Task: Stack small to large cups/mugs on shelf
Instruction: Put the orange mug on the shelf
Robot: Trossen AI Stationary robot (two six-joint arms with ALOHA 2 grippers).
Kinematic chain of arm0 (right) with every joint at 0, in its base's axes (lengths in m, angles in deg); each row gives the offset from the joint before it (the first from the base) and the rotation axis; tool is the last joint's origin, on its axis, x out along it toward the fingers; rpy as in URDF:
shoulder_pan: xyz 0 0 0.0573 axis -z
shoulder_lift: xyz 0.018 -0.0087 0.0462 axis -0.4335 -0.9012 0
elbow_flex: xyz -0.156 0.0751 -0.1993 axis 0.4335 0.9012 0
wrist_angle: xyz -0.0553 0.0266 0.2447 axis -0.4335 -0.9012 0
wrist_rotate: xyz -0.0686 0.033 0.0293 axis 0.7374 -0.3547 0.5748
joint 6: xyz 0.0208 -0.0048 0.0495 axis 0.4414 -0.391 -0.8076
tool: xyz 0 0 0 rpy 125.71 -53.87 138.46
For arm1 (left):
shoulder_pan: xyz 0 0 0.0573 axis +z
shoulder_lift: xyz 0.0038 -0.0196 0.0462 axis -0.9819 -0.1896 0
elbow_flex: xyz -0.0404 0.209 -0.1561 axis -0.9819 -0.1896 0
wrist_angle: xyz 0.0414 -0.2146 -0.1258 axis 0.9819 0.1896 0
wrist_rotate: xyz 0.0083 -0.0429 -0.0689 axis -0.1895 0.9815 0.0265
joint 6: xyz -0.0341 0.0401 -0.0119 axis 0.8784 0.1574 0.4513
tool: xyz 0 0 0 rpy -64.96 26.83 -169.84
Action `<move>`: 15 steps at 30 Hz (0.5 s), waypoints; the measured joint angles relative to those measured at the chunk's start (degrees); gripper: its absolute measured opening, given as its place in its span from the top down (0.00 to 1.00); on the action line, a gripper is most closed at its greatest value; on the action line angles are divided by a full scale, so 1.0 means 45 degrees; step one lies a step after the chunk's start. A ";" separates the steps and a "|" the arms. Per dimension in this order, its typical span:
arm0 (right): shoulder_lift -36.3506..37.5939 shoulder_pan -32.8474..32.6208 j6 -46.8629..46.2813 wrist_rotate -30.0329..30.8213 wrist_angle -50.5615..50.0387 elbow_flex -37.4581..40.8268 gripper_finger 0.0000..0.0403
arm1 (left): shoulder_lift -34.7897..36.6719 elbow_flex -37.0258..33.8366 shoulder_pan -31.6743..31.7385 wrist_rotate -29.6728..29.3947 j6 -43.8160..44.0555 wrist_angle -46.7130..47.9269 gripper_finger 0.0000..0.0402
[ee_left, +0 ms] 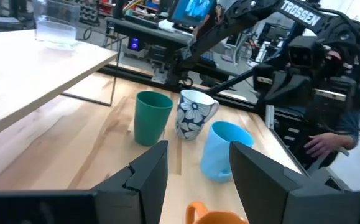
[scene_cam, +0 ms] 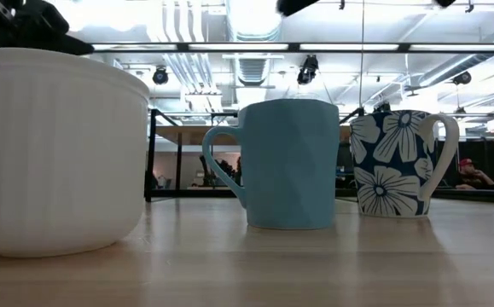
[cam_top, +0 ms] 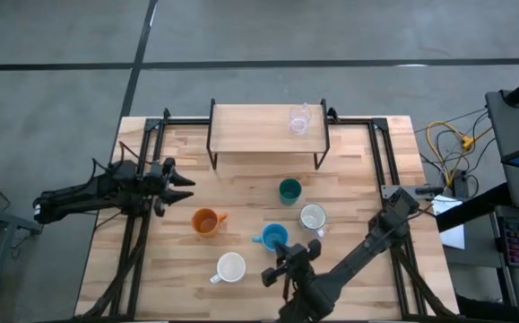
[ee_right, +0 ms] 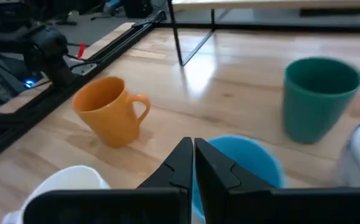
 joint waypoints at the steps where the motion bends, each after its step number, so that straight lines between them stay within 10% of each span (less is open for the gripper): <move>1: 0.0000 0.0002 0.0374 -0.0088 0.0634 0.0137 0.98 | 0.0000 -0.0015 0.0000 -0.0020 -0.0003 0.0000 0.61; 15: -0.0019 0.0000 0.4406 -0.2230 0.7413 0.2469 0.98 | 0.0000 -0.0029 0.0000 -0.0016 0.0017 -0.0005 0.61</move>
